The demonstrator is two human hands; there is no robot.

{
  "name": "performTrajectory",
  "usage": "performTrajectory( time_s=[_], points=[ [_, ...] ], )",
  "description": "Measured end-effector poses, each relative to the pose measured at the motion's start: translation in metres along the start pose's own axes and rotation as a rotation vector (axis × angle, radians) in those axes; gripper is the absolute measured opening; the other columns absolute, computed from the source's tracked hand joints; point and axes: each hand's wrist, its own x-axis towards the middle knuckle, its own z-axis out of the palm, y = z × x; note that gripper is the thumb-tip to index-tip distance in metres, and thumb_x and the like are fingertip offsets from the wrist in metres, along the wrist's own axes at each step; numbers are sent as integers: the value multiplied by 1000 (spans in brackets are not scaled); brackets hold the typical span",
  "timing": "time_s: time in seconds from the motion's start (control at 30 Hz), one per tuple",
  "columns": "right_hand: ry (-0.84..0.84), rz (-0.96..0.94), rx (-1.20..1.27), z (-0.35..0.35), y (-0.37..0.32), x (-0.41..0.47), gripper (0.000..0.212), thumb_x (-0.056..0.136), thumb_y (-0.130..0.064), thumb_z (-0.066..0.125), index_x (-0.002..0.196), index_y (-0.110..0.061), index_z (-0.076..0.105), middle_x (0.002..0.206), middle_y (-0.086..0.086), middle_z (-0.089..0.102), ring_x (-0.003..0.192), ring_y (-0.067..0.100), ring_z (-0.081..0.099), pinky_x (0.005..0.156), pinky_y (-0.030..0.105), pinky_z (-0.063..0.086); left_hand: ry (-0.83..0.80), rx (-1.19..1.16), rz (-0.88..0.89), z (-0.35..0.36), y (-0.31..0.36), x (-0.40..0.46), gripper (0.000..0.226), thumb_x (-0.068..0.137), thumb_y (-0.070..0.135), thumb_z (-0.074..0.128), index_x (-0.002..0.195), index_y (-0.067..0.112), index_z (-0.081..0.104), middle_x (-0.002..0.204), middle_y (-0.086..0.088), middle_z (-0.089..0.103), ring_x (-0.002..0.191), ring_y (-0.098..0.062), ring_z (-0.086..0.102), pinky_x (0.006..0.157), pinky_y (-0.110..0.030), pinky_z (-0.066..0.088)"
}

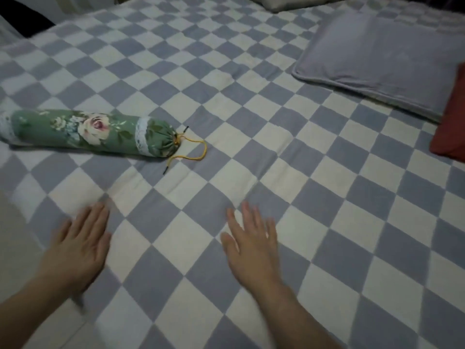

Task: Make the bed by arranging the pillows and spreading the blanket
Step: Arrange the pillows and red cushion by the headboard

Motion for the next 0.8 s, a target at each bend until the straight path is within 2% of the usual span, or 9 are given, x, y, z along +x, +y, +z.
performTrajectory(
  time_s=[0.07,0.17,0.3,0.43,0.5,0.6,0.67,0.73,0.8],
  points=[
    [-92,-12,69,23,-39,7,56,82,-52,29,129,-33,53,143,2,45,130,21,46,105,37,17,42,79,43,-11,-22,1,61,90,34,22,124,-6,53,130,-20,55,116,-35,55,96,-43,28],
    [-219,-90,-56,26,-72,5,47,87,-55,30,126,-39,51,140,-1,50,132,20,40,105,37,15,86,51,120,-50,-28,30,51,77,34,34,105,2,61,104,-20,65,92,-35,64,82,-48,45],
    [-170,-114,-214,30,-75,9,53,85,-62,29,132,-41,42,157,1,12,143,25,12,108,37,5,335,-7,202,-108,-57,110,84,68,30,73,138,4,35,143,-25,36,132,-37,29,105,-48,20],
    [-133,-81,-183,36,-75,18,60,76,-60,36,133,-42,38,158,-1,-10,146,20,-10,108,37,5,-71,135,204,-145,-68,174,130,61,53,77,147,20,-15,157,-9,3,145,-28,-1,114,-49,-4],
    [-155,-74,-153,35,-79,19,62,73,-59,36,134,-43,37,158,-3,-9,146,18,-10,108,36,4,-94,148,244,-140,-62,187,124,57,52,79,148,13,3,147,-12,26,138,-31,21,113,-49,9],
    [-248,-28,-113,31,-84,19,64,71,-61,34,133,-45,36,156,-6,13,146,21,3,108,35,4,17,149,307,-135,-57,194,82,54,41,79,121,7,46,113,-16,49,105,-35,48,92,-44,37],
    [-253,6,-76,25,-85,20,62,75,-59,36,136,-53,28,150,-11,26,143,19,20,108,32,0,45,142,343,-133,-58,189,68,55,37,78,109,9,49,107,-15,51,97,-34,51,87,-42,38],
    [-211,11,132,9,-86,24,54,88,-47,44,136,-55,21,149,-17,1,143,5,2,109,27,-16,55,102,354,-132,-58,182,58,60,33,75,106,9,49,109,-15,53,100,-34,53,93,-43,35],
    [-323,93,513,-12,-91,26,49,91,-37,52,137,-43,37,149,-22,-1,141,1,-6,112,27,-12,31,59,370,-132,-57,167,53,62,32,75,103,9,51,108,-15,57,99,-34,55,92,-43,37]
  ],
)
